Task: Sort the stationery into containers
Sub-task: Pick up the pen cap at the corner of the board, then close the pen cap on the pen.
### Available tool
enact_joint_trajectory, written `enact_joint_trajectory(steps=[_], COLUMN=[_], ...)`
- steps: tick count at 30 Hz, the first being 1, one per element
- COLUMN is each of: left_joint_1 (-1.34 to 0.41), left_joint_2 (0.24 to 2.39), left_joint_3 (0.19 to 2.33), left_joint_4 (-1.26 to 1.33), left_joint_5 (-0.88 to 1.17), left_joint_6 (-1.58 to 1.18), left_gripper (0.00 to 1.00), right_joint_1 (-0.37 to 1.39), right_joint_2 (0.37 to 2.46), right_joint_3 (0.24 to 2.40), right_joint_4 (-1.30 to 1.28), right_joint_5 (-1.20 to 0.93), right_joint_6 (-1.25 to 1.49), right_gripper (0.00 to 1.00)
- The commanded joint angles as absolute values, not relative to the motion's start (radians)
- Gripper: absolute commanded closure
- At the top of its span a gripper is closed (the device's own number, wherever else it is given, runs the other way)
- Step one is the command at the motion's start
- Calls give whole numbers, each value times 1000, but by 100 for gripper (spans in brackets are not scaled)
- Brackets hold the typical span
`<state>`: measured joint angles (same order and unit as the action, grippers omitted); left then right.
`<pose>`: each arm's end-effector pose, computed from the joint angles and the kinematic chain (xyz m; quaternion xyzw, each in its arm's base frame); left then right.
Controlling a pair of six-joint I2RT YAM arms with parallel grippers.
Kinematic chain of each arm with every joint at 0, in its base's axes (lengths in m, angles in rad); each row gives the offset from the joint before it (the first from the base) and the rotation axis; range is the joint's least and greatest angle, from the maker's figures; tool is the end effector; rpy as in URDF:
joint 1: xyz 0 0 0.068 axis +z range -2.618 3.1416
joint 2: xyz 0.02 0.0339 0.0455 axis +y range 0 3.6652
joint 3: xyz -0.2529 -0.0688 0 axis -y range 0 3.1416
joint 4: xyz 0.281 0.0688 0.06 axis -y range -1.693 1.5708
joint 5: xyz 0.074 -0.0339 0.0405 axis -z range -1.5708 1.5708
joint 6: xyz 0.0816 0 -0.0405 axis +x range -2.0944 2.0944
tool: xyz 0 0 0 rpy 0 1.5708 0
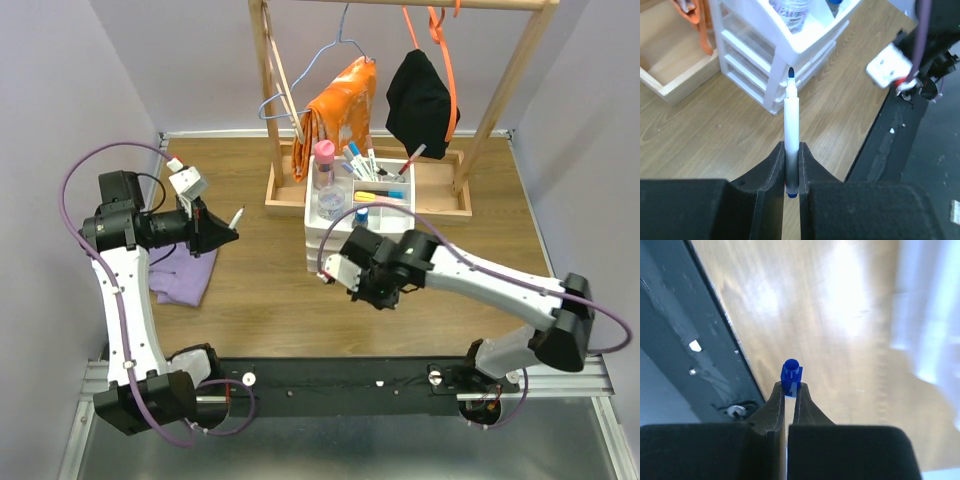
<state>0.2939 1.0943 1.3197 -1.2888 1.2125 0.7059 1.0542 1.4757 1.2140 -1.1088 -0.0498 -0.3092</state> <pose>0.2273 -0.0110 0.3698 0.3027 0.7494 -0.3852 0.4454 0.1515 0.2749 0.1981 -0.6287 0.7708 0.0594 0.0841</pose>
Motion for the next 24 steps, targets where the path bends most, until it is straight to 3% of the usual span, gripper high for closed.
enact_joint_trajectory(steps=[1,5,10,15,17,22,24], left_joint_1=[218,20,-245,-343,-377,-396,-408], left_joint_2=[1095,1104,1149,1221,1261,1319,1344], left_joint_3=[1437,1511,1565,1592,1591,1543,1566], left_joint_4=[-1528,-1447,-1325,-1292,-1235,-977,-951], left_joint_5=[1243,1206,1170,1192,1238,1362,1341], left_joint_6=[707,573,306,230,151,-158,-166], left_gripper=[100,100,100,100,100,100,100], right_joint_1=[1062,1062,1062,1062,1062,1062,1062], right_joint_2=[1356,1240,1190,1076,1013,731,697], right_joint_3=[1331,1385,1514,1540,1481,1059,982], right_joint_4=[-1209,-1157,-1152,-1022,-933,-496,-380], right_joint_5=[82,262,336,446,456,388,324], right_joint_6=[-426,-612,-750,-992,-1170,-1712,-1776], right_gripper=[99,99,99,99,99,99,99])
